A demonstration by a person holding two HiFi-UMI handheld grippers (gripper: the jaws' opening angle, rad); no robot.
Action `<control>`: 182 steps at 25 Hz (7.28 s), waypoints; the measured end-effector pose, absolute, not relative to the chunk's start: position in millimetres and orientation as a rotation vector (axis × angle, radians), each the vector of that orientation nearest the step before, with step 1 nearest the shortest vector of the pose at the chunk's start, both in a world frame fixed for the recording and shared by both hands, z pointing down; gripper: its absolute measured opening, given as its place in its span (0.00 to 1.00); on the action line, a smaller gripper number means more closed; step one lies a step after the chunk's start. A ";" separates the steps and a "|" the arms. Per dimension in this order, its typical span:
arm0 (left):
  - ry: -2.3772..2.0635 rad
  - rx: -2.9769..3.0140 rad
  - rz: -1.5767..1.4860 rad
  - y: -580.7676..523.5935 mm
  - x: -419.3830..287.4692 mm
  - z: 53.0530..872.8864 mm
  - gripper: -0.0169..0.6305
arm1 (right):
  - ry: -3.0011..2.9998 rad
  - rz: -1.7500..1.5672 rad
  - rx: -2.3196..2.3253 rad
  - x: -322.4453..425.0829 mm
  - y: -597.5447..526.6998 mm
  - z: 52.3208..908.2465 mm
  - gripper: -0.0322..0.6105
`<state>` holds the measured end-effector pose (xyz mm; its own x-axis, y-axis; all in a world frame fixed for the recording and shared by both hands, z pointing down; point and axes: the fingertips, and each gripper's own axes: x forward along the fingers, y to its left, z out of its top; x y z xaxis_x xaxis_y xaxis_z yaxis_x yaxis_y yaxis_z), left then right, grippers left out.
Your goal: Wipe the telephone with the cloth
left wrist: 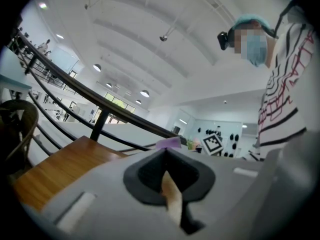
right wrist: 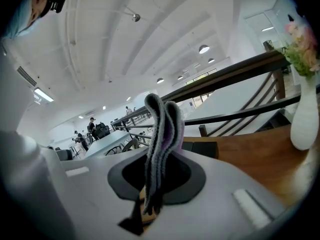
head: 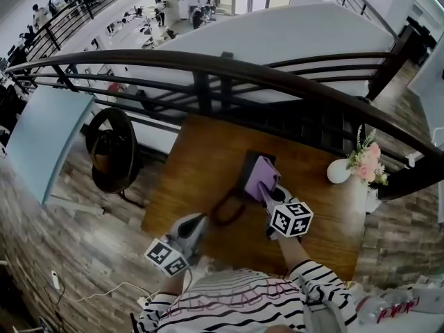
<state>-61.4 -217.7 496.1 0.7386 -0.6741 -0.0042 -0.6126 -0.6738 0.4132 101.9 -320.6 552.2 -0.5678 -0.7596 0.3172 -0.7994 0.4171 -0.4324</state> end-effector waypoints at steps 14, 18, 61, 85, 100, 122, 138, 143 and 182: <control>-1.152 2.437 -0.180 -224.8 -85.7 515.6 0.03 | -2.516 0.915 1.232 56.2 -410.4 621.3 0.11; -1.163 2.432 -0.183 -224.3 -86.6 516.0 0.03 | -2.475 0.965 1.244 58.4 -416.4 636.9 0.11; -0.976 2.514 -0.215 -207.2 -62.0 511.2 0.03 | -2.406 0.961 1.445 122.9 -349.8 620.7 0.11; -0.941 2.493 -0.199 -197.5 -69.9 515.3 0.03 | -2.190 1.025 1.507 140.8 -343.6 679.0 0.11; -0.871 2.518 -0.213 -193.8 -38.1 517.1 0.03 | -2.234 0.970 1.520 164.7 -319.6 656.6 0.11; -1.024 2.447 -0.235 -166.4 -87.2 523.0 0.03 | -2.231 0.994 1.343 73.8 -307.2 706.6 0.11; -0.858 2.517 -0.220 -177.3 -37.8 516.3 0.03 | -2.068 1.007 1.566 176.9 -279.4 706.7 0.11; -0.850 2.523 -0.216 -175.5 -38.3 516.3 0.03 | -2.098 1.020 1.581 172.4 -274.8 696.0 0.11; -0.596 2.649 -0.221 -75.1 -69.1 488.2 0.03 | -2.414 0.893 1.846 94.8 -55.9 539.5 0.11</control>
